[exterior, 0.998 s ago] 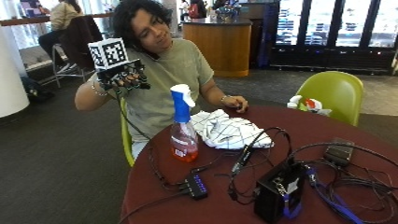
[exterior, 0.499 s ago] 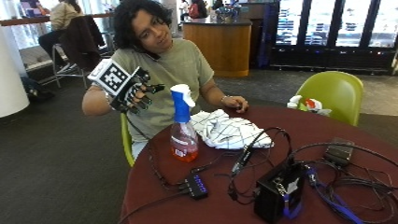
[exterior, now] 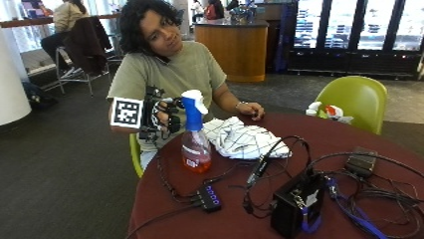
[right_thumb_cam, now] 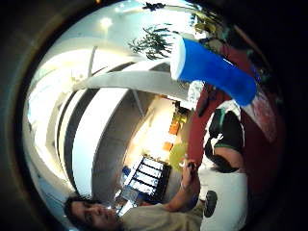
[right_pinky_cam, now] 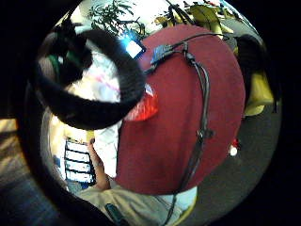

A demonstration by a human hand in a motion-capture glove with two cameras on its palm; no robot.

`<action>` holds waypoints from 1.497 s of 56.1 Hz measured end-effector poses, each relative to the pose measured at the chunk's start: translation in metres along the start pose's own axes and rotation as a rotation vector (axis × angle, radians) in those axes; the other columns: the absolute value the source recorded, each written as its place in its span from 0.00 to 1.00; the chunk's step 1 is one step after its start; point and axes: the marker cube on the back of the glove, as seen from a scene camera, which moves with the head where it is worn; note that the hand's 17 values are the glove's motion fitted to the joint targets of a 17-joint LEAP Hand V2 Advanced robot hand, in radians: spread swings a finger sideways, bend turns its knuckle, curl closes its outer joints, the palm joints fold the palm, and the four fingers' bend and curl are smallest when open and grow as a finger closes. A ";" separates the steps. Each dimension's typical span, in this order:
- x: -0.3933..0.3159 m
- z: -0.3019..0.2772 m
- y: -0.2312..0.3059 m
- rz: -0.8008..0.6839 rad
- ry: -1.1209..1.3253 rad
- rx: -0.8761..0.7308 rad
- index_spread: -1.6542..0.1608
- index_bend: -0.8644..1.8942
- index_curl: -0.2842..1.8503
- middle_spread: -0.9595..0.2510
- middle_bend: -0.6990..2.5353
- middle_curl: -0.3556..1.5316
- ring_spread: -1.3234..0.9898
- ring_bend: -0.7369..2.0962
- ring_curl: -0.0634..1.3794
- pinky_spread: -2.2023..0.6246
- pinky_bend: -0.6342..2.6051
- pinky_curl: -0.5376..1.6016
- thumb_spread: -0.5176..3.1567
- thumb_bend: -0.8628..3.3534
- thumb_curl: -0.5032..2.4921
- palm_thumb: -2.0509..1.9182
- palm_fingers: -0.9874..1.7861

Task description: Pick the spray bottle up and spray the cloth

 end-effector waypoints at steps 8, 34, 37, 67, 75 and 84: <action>0.002 0.005 -0.016 0.008 -0.032 0.143 0.75 0.37 0.24 0.74 0.31 0.39 0.53 0.48 0.30 0.74 0.41 0.43 0.38 0.22 0.34 0.78 0.77; 0.006 0.003 -0.009 -0.003 0.040 0.022 0.78 0.61 0.42 0.62 0.49 0.59 0.48 0.63 0.50 0.73 0.51 0.56 0.39 0.22 0.40 0.79 0.78; 0.002 -0.004 0.000 -0.069 0.105 -0.058 0.78 0.60 0.42 0.62 0.48 0.59 0.48 0.62 0.50 0.72 0.51 0.56 0.39 0.21 0.40 0.78 0.76; -0.023 -0.084 0.057 -0.262 0.835 -0.493 0.73 0.39 0.33 0.82 0.28 0.42 0.57 0.39 0.31 0.83 0.35 0.44 0.47 0.20 0.37 0.70 0.50; -0.029 -0.104 0.069 -0.295 1.075 -0.507 0.70 0.36 0.31 0.80 0.27 0.40 0.57 0.38 0.29 0.85 0.35 0.43 0.49 0.20 0.36 0.70 0.48; -0.040 -0.121 0.089 -0.306 1.132 -0.531 0.69 0.36 0.28 0.78 0.27 0.38 0.56 0.38 0.29 0.85 0.34 0.42 0.49 0.20 0.35 0.68 0.47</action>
